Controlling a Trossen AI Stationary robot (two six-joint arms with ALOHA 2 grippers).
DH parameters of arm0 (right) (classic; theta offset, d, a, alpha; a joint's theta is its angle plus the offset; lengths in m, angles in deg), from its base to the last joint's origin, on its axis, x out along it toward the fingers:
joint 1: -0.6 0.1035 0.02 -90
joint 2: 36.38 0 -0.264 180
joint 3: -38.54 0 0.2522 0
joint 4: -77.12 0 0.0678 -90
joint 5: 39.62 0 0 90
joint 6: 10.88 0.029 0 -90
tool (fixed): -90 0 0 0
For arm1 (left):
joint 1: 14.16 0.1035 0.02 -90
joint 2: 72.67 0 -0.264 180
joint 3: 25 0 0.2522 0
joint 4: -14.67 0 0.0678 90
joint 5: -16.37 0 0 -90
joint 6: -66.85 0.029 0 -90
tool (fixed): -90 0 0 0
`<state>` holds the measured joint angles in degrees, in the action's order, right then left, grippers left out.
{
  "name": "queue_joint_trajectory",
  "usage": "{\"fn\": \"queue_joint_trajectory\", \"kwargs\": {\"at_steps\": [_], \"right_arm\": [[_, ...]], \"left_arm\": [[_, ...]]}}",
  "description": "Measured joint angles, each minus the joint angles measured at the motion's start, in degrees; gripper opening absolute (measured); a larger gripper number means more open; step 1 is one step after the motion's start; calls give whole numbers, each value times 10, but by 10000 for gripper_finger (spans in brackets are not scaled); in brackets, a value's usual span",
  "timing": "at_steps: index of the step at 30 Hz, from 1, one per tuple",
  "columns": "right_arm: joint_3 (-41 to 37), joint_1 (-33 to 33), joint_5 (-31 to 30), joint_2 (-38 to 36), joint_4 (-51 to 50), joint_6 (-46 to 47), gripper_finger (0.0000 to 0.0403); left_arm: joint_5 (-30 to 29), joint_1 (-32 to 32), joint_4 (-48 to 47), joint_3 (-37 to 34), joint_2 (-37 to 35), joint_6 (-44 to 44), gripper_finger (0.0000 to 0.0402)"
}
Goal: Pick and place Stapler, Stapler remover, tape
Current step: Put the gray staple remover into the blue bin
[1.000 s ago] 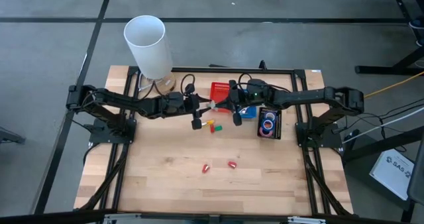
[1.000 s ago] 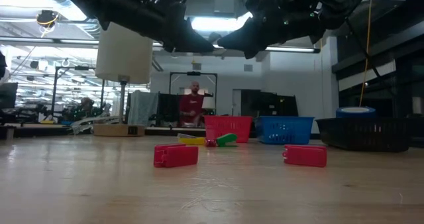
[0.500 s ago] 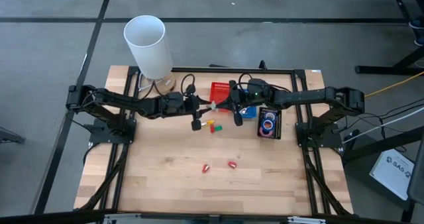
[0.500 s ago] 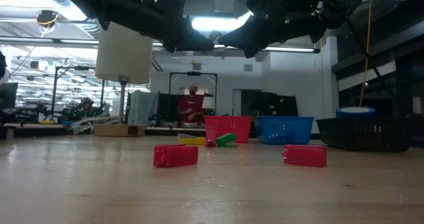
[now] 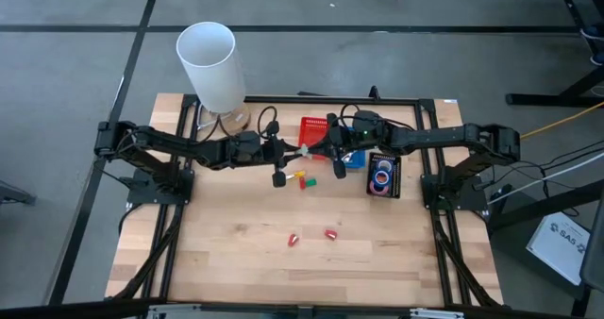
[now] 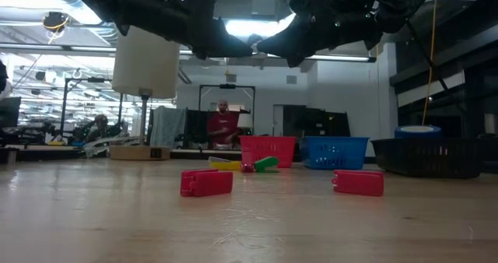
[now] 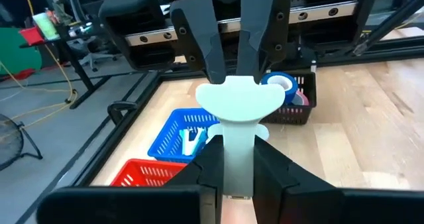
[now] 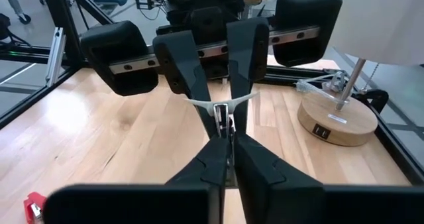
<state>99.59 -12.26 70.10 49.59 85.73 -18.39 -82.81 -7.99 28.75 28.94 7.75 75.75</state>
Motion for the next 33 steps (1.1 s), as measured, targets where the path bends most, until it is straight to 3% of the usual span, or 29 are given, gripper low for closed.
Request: {"fn": "queue_joint_trajectory", "kwargs": {"at_steps": [4,18,28,33], "right_arm": [[0,0,0,0,-4,-2,55],[-2,-8,2,-14,-24,13,195],[-2,-16,-15,-80,-96,13,209],[-2,-17,-34,-95,-115,7,209]], "left_arm": [[0,0,6,0,0,-1,39],[-19,1,-2,1,-1,-2,39],[-40,-1,-3,2,-16,3,39],[-46,-1,43,2,-18,19,39]]}}
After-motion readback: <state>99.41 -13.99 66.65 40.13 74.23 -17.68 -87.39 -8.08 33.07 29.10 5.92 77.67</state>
